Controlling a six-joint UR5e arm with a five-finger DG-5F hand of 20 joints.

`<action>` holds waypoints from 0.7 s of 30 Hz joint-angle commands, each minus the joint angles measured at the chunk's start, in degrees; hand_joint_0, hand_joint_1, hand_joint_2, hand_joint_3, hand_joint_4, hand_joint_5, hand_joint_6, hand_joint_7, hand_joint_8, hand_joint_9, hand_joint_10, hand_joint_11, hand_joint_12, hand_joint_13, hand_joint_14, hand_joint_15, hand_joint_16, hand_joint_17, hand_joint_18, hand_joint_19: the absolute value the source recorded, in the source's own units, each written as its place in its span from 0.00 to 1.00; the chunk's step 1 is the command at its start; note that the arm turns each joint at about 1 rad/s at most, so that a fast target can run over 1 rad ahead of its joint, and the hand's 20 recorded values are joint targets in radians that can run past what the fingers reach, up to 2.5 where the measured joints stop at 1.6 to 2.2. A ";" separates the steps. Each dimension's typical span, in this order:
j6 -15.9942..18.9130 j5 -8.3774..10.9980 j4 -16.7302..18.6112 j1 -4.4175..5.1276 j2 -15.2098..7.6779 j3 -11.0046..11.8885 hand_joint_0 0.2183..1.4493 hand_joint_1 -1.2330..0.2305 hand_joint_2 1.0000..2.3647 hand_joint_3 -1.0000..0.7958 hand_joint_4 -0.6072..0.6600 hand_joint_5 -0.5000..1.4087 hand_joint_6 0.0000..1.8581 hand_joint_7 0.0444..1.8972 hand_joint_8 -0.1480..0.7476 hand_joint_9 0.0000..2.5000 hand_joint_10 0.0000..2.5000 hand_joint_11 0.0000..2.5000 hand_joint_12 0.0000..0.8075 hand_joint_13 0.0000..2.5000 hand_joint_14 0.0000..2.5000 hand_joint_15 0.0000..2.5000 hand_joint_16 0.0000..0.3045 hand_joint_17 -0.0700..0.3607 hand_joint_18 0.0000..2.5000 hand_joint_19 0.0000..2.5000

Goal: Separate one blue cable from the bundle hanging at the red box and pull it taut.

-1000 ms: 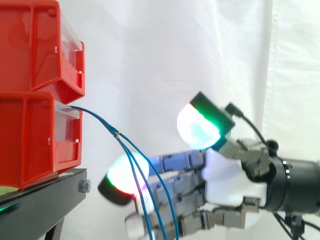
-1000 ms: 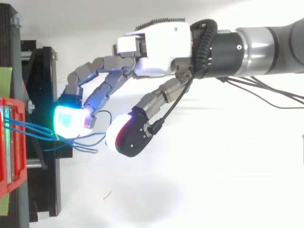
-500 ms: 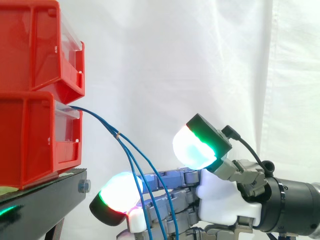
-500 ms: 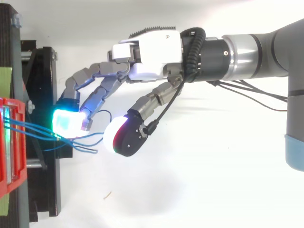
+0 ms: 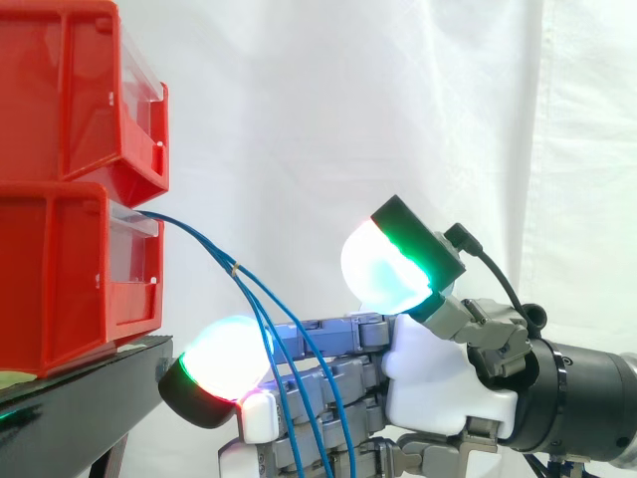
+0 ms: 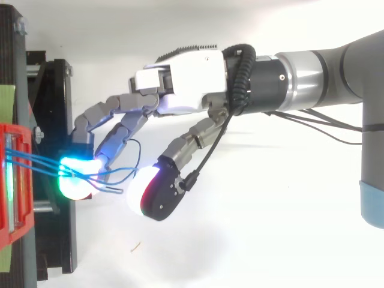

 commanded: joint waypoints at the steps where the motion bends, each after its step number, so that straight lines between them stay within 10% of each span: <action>1: -0.01 0.76 0.03 0.58 -0.01 0.20 0.27 0.37 0.00 0.28 0.68 0.18 0.27 0.47 0.47 0.32 0.00 0.17 0.40 0.28 0.00 0.10 0.10 0.33 0.24 0.12; 21: -1.07 0.14 2.58 0.49 -0.01 0.29 0.31 0.44 0.00 0.28 0.68 0.18 0.27 0.47 0.47 0.33 0.00 0.17 0.40 0.30 0.00 0.11 0.10 0.32 0.25 0.13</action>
